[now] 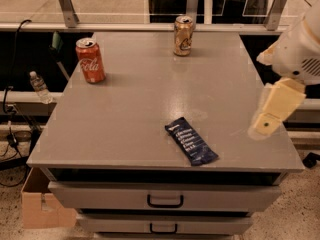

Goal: Move rxbar blueberry near coke can

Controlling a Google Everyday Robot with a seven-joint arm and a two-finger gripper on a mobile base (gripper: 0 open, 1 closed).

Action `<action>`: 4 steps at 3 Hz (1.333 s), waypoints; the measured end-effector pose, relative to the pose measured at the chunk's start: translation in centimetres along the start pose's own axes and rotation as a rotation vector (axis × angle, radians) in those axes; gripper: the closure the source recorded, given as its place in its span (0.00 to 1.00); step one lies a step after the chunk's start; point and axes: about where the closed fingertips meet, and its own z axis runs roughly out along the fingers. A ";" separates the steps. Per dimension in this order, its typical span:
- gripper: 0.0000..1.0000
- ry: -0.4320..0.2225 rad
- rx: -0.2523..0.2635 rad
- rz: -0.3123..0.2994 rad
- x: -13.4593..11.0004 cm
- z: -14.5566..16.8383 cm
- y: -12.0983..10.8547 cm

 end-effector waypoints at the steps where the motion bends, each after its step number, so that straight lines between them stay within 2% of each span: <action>1: 0.00 -0.050 -0.040 0.107 -1.6 4.0 0.2; 2: 0.00 -0.085 -0.074 0.174 -3.8 7.3 0.9; 4: 0.00 -0.114 -0.115 0.221 -6.9 11.8 4.1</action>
Offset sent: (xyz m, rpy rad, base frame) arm 0.0336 0.0899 -0.0923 0.2197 0.1266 -0.1822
